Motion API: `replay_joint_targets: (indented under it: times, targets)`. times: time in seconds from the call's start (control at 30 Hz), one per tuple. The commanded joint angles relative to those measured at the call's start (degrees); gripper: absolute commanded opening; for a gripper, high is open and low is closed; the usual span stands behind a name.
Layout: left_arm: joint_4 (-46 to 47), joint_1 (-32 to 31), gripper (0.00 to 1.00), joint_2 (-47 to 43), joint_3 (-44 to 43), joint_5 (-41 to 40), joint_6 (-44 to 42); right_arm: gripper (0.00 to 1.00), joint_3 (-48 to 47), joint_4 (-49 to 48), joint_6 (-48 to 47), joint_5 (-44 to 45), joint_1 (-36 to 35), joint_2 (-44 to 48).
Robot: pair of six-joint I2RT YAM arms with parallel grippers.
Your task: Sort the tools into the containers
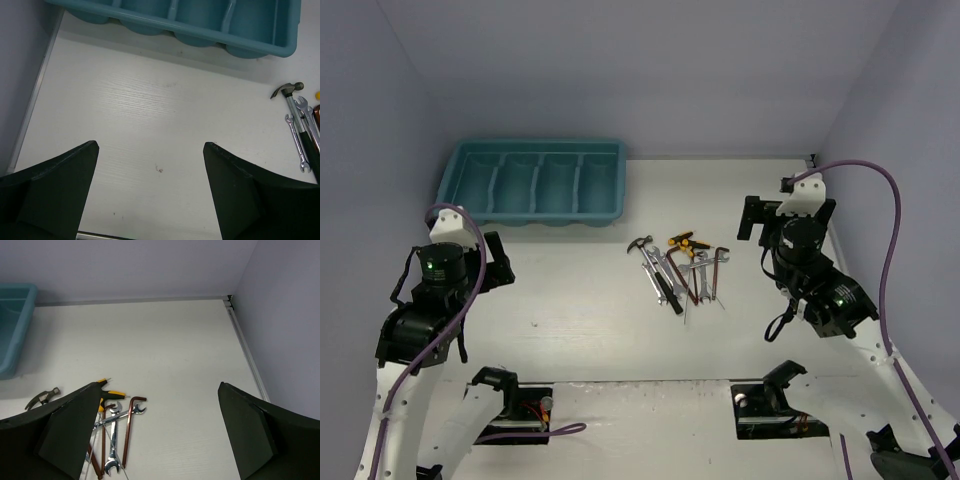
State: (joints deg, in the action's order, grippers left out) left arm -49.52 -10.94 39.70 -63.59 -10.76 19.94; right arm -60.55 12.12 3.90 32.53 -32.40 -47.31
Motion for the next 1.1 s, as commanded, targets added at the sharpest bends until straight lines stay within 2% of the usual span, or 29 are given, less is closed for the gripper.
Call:
replay_joint_targets:
  times: [0.0,0.17,0.47,0.57,0.83,0.87,0.9,0.97,1.07]
  targets:
    - [2.50,-0.22,0.83,3.09,-3.55,1.09,0.44,1.00,-0.01,-4.56,2.06,-1.93,-0.55,-1.20]
    - [2.50,-0.22,0.84,6.18,-5.02,2.14,2.99,1.00,1.51,-4.47,3.06,-8.55,-0.54,-3.35]
    - [2.58,-0.28,0.84,10.19,-5.90,6.23,7.68,1.00,3.95,-3.63,9.79,-9.91,-0.47,-9.68]
    - [2.83,-0.72,0.84,10.90,-5.43,7.13,9.93,1.00,3.62,-3.17,10.60,-13.13,-0.47,-12.99]
    - [3.64,-6.22,0.84,12.50,-4.14,4.79,14.53,1.00,5.18,-2.28,14.15,-13.17,-0.38,-18.28]
    - [3.64,-6.90,0.84,12.65,-4.22,4.27,15.04,0.98,5.13,-2.28,14.09,-13.49,-0.38,-19.20]
    - [3.64,-7.40,0.84,12.80,-4.20,3.91,15.56,0.91,4.98,-2.31,13.85,-14.14,-0.38,-20.29]
    - [3.64,-7.78,0.84,12.86,-4.00,3.65,16.16,0.68,4.25,-2.36,13.92,-16.03,-0.38,-22.90]
    - [3.55,-7.95,0.84,12.82,-3.29,4.14,16.87,0.55,3.18,-2.40,14.06,-17.92,-0.38,-25.88]
